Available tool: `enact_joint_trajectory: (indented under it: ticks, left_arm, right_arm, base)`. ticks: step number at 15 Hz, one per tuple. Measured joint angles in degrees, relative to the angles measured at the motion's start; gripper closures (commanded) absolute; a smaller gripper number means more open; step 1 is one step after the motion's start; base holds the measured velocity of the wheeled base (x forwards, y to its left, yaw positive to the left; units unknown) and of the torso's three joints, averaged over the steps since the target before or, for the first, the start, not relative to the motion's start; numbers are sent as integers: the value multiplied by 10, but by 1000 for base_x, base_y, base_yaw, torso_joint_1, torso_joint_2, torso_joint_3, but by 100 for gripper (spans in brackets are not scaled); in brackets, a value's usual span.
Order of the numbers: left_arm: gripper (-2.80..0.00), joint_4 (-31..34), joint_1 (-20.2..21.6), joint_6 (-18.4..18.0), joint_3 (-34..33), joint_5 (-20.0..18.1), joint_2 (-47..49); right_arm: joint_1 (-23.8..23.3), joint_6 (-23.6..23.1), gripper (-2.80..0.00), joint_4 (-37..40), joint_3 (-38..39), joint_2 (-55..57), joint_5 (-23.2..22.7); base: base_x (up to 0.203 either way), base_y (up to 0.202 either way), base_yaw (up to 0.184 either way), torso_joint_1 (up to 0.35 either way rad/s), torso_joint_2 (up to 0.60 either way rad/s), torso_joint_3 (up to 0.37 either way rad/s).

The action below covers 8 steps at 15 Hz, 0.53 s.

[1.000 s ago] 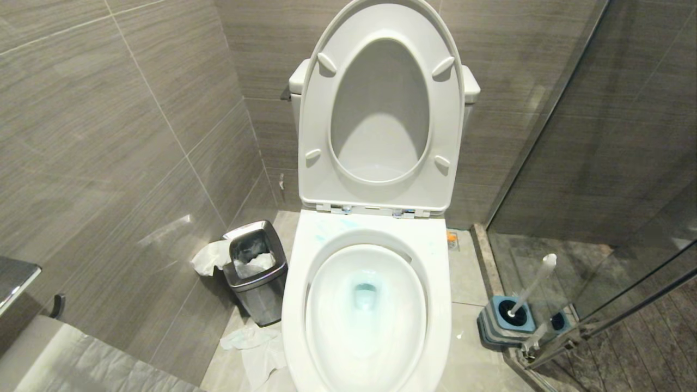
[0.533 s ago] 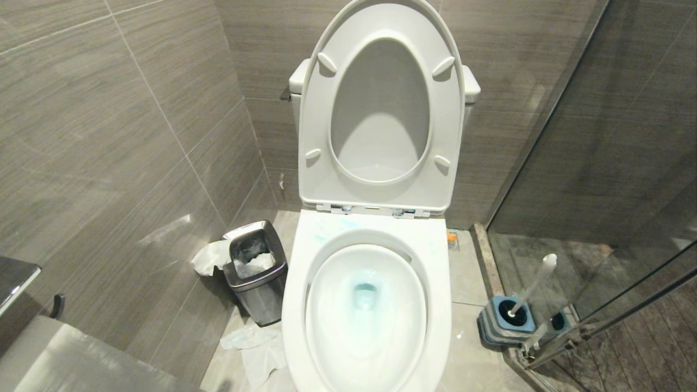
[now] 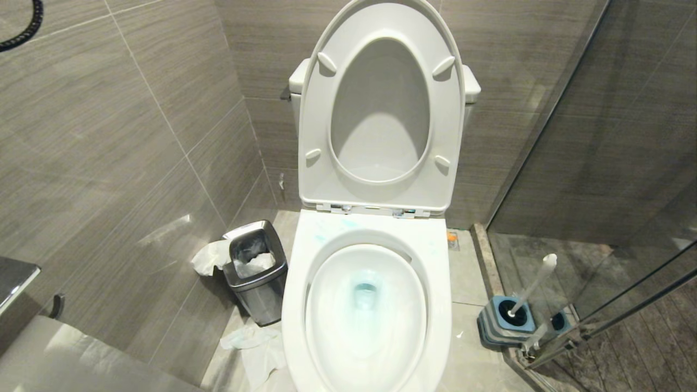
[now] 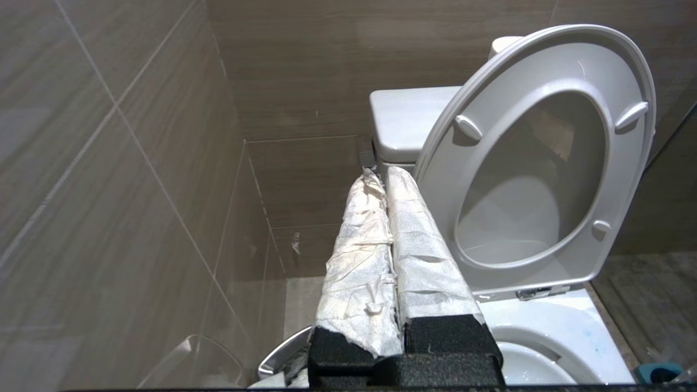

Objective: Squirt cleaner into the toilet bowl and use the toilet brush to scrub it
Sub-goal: Flush the toilet

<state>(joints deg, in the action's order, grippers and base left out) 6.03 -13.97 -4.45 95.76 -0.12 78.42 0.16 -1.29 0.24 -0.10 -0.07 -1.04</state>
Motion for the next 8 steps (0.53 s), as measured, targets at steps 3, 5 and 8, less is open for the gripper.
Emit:
enact_joint_trajectory:
  ticks: [3,5,8]
  left_arm:
    - [0,-4,-54,19,17,57,29]
    - [0,-6,-84,36,22,90,46]
    - [0,-7,-103,43,26,95,67]
  right_arm:
    - [0,0,0,0,0,0,0]
    - [0,0,0,0,0,0,0]
    - [0,0,0,0,0,0,0]
  base:
    - [0,0,0,0,0,0]
    - [0,0,0,0,0,0]
    - [0,0,0,0,0,0]
